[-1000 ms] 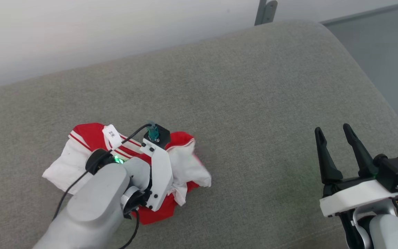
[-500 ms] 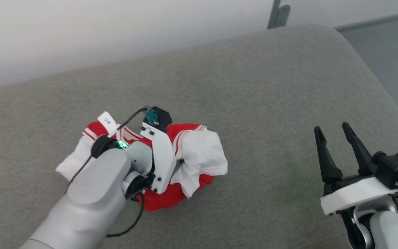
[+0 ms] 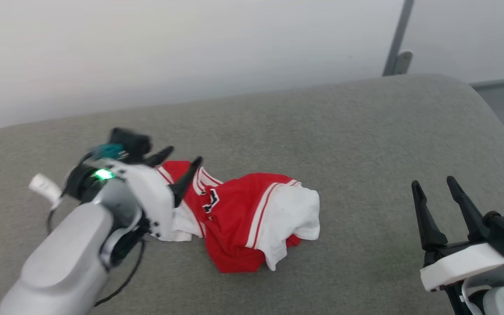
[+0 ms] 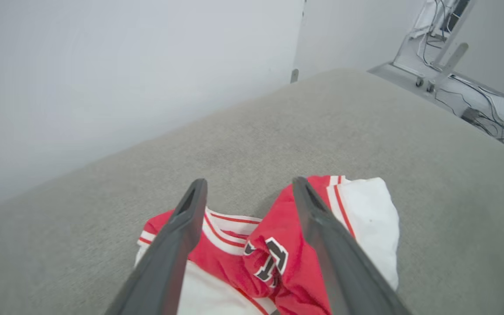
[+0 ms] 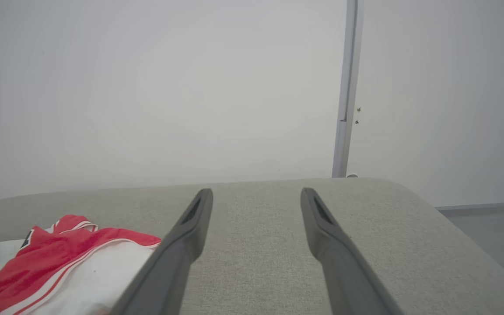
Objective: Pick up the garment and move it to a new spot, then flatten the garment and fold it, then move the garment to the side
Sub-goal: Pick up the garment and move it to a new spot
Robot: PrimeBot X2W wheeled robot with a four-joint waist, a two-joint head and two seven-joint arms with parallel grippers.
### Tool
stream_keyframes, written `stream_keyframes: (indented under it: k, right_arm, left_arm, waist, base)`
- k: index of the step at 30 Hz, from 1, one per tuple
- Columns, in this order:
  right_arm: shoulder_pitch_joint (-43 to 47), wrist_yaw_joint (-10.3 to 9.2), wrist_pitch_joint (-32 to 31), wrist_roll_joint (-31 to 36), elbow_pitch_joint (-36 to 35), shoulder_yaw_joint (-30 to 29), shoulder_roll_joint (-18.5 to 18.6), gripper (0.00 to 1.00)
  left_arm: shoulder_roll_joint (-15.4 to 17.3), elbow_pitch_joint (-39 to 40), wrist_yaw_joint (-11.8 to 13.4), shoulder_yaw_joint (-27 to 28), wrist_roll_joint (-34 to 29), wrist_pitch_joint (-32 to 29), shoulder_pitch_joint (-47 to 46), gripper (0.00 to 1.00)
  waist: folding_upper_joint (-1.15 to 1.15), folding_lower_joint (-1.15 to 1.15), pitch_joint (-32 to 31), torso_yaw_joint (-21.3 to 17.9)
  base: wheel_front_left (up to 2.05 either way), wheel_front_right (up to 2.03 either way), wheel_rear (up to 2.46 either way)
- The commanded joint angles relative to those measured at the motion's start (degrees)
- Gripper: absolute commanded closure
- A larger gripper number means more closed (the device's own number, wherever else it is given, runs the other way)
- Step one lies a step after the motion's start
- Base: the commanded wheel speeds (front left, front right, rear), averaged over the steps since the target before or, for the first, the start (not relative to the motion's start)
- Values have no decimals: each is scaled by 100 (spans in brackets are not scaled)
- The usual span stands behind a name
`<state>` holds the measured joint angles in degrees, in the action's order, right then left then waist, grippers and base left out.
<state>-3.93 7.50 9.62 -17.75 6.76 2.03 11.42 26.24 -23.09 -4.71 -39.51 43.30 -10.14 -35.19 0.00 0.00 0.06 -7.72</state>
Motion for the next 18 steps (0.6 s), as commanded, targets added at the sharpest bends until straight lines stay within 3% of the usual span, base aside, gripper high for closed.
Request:
stream_keyframes:
  k: [1,10,18]
  right_arm:
    - [70,-2,36,7,-23,-30,20,0]
    - [310,-2,96,48,-10,-288,-15,0]
    - [458,-2,119,132,-20,-386,-69,0]
  left_arm:
    - [116,131,75,106,2,222,192,0]
    - [755,926,516,770,94,1625,1404,0]
    - [1018,1349,886,1360,201,2407,2476,0]
  waist:
    - [0,0,-105,145]
    - [0,0,-274,505]
    - [0,0,-364,698]
  base:
    - [0,0,0]
    - [0,0,0]
    - [0,0,0]
